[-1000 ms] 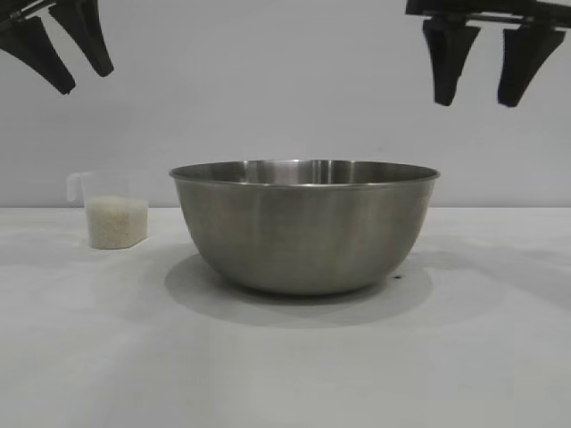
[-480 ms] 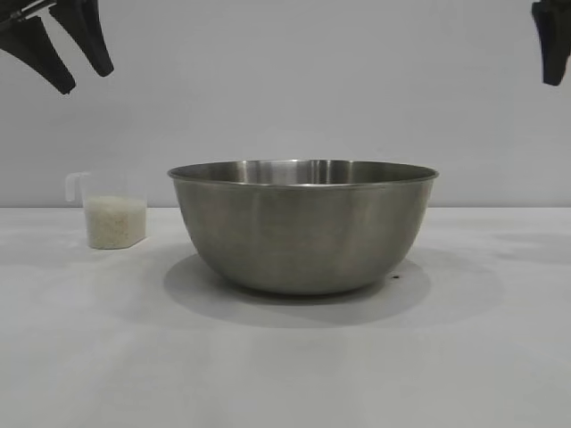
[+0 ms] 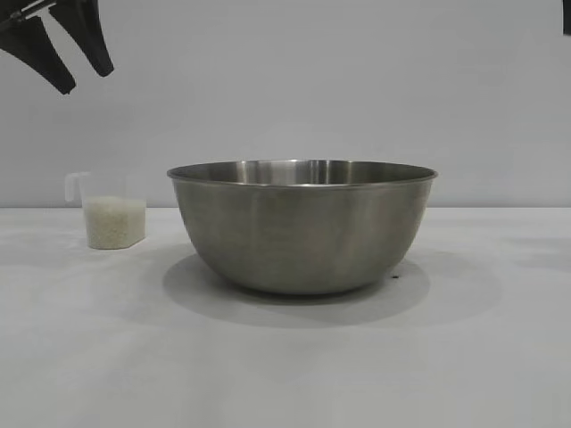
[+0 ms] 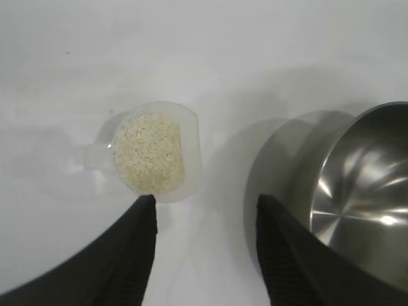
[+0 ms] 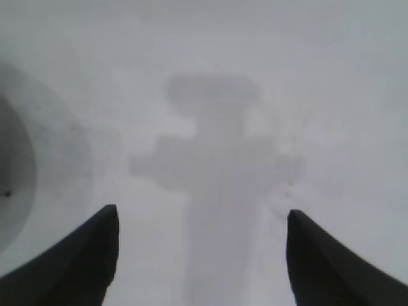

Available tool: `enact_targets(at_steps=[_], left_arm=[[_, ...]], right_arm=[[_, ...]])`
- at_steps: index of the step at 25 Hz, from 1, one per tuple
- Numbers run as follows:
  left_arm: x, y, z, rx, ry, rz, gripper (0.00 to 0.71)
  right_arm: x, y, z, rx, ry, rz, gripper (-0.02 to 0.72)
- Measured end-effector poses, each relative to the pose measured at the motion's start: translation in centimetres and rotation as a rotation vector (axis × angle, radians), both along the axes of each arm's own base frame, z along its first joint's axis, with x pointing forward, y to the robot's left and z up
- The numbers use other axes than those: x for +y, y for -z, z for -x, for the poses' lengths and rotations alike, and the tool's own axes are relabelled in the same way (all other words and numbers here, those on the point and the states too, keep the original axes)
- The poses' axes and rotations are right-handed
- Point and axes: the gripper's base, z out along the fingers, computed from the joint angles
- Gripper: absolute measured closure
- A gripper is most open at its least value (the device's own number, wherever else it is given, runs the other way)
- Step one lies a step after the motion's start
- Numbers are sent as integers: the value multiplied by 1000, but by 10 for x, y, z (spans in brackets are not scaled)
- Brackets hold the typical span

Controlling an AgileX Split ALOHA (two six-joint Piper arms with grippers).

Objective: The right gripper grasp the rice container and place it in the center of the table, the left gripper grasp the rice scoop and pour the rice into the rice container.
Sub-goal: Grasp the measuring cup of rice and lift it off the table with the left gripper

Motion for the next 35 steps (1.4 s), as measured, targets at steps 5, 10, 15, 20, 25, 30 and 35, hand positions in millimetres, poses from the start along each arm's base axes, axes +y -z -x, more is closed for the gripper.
enact_targets(at_steps=[5,10,15,20,25,30,35], left_arm=[[0,0,0,0,0,0,397],[0,0,0,0,0,0,397],[0,0,0,-1,2,-1,397],[0,0,0,-1,2,-1,397],[0,0,0,-1,2,-1,397],[0,0,0,0,0,0,397],[0,0,0,0,0,0,397]], right_arm=[[-1,-37,29,-99,-2,6,225],[-2,-42,72,-98,-3,17,225],[-3,-33,119,-74,-5,22,199],[-4,-24,173,-85,-5,24,199],[-4,-8,220,-106,-6,26,199],[-4,9,258,-153,-6,20,199],[-3,28,285,-180,-6,8,199]])
